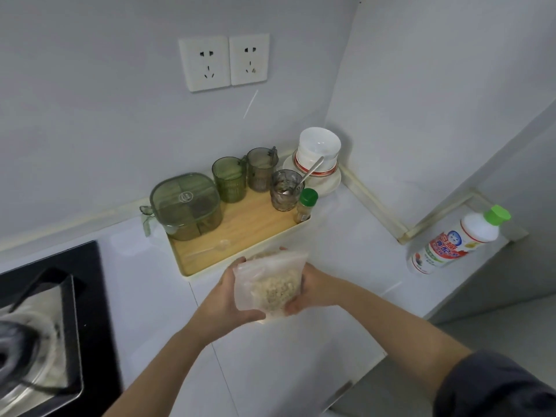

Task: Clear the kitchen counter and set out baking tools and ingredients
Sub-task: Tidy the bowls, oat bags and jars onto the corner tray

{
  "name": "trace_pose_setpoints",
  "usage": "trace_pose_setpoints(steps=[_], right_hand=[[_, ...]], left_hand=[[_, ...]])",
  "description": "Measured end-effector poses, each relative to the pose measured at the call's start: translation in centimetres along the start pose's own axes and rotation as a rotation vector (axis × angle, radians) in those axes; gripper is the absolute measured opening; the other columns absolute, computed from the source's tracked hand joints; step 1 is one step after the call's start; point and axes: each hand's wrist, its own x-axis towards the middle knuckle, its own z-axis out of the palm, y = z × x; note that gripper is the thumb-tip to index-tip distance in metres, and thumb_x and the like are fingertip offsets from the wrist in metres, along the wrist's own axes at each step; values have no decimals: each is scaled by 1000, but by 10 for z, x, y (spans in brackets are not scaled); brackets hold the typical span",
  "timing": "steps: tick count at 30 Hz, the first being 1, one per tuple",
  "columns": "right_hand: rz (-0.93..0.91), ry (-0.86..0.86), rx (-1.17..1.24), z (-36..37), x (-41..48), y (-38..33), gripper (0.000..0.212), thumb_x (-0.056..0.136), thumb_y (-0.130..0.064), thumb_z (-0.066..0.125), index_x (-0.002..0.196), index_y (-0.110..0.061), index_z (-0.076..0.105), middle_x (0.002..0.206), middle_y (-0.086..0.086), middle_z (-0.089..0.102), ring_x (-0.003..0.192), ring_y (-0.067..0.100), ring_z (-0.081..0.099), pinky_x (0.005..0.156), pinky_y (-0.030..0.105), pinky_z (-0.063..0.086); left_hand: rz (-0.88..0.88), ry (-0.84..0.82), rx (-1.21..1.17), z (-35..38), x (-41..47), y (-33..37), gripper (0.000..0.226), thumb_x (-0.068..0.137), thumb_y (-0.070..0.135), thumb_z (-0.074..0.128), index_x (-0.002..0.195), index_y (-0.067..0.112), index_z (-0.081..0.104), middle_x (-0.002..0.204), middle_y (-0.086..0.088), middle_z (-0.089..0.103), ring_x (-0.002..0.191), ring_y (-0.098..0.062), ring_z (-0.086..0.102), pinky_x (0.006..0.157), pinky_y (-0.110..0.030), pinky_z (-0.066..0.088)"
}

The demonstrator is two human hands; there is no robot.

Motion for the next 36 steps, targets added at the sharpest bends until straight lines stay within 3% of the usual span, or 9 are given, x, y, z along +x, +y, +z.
trace_pose_setpoints(steps=[2, 5, 10, 15, 20, 25, 30, 33, 36], right_hand=[[12, -25, -6, -1, 3, 2, 100, 51, 3, 89, 125, -43, 40, 129, -10, 53, 125, 9, 50, 92, 36, 54], [86, -31, -74, -5, 7, 2, 82, 44, -11, 96, 106, -46, 54, 108, -22, 62, 111, 7, 59, 84, 30, 56], [120, -8, -13, -9, 18, 0, 69, 53, -1, 91, 106, -33, 60, 95, -17, 67, 87, -7, 65, 66, 21, 56], [95, 23, 101, -15, 30, 2, 66, 56, 1, 88, 115, -17, 64, 103, -4, 72, 97, 10, 69, 67, 32, 59], [-26, 97, 189, -39, 53, -26, 80, 67, -1, 84, 131, -20, 41, 120, -14, 58, 112, 2, 58, 77, 15, 52], [-95, 106, 179, -59, 96, -44, 72, 77, -8, 77, 133, -28, 35, 120, -19, 54, 112, 0, 54, 81, 17, 52], [-79, 98, 123, -57, 122, -28, 73, 80, -13, 76, 138, -26, 34, 127, -13, 53, 122, 7, 51, 94, 20, 47], [-87, 86, 113, -54, 133, -22, 69, 83, -13, 73, 139, -25, 35, 123, -17, 53, 114, -5, 52, 86, 10, 47], [-101, 82, 94, -55, 145, -14, 65, 84, -14, 72, 137, -27, 36, 127, -16, 54, 115, -10, 51, 92, 13, 47]], left_hand=[[-8, -41, 52, 6, 3, -3, 110, 59, 45, 87, 142, 40, 16, 128, 35, 33, 115, 6, 41, 76, 7, 33], [-13, -11, 92, 12, 12, -6, 113, 55, 46, 88, 145, 35, 20, 126, 36, 32, 111, 9, 40, 79, 7, 30], [-71, 135, 102, 15, 26, -13, 104, 55, 45, 88, 141, 30, 31, 130, 17, 45, 114, -3, 44, 92, -19, 38], [-57, 206, 103, 10, 33, -8, 89, 65, 37, 85, 138, 25, 37, 121, 14, 51, 106, -3, 46, 86, -18, 37], [-16, 295, -13, -15, 56, 7, 63, 71, 26, 83, 121, 29, 44, 111, 19, 56, 108, -3, 51, 88, -20, 40], [60, 306, -117, -36, 94, 13, 68, 82, 15, 73, 136, 34, 36, 114, 30, 57, 107, 15, 51, 89, -17, 46], [83, 318, -10, -32, 115, -4, 60, 87, 13, 67, 136, 24, 35, 119, 24, 53, 111, 6, 50, 86, 0, 33], [81, 315, -5, -32, 124, -16, 63, 88, 17, 65, 140, 25, 31, 128, 12, 54, 119, -6, 50, 95, -14, 40], [88, 296, -44, -32, 130, -22, 69, 88, 22, 65, 144, 29, 25, 133, 12, 51, 124, -2, 46, 101, -23, 40]])
